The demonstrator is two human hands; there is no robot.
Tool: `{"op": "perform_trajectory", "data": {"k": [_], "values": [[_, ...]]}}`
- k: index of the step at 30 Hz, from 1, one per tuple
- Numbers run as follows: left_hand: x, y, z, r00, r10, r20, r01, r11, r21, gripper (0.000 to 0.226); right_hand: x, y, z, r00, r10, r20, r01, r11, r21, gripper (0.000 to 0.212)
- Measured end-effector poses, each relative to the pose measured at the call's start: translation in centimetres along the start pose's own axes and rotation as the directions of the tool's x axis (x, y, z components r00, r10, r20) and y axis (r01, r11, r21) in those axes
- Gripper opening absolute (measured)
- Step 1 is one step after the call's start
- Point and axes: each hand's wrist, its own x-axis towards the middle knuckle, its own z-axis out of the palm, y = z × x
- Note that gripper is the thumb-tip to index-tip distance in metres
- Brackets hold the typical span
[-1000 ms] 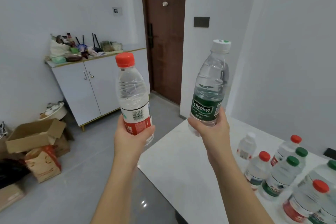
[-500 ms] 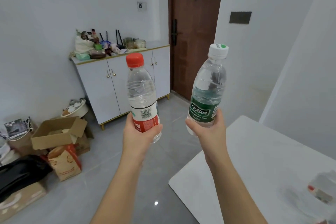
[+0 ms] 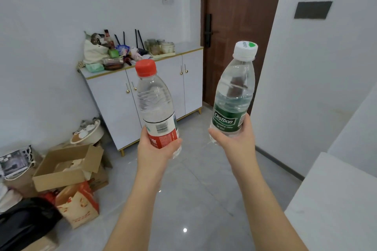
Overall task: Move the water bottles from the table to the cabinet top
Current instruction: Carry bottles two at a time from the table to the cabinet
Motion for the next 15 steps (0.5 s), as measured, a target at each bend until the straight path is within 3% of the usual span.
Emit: {"op": "perform_trajectory", "data": {"k": [8, 15], "values": [[13.0, -2.0, -2.2, 0.999, 0.035, 0.012, -0.035, 0.999, 0.038, 0.054, 8.7, 3.7, 8.6, 1.000, 0.012, 0.007, -0.012, 1.000, -0.022, 0.062], [26.9, -3.0, -1.4, 0.986, 0.057, 0.157, -0.066, 0.996, 0.053, 0.056, 17.9, 5.9, 16.0, 0.997, -0.002, -0.078, -0.002, 0.998, -0.057, 0.065]]}}
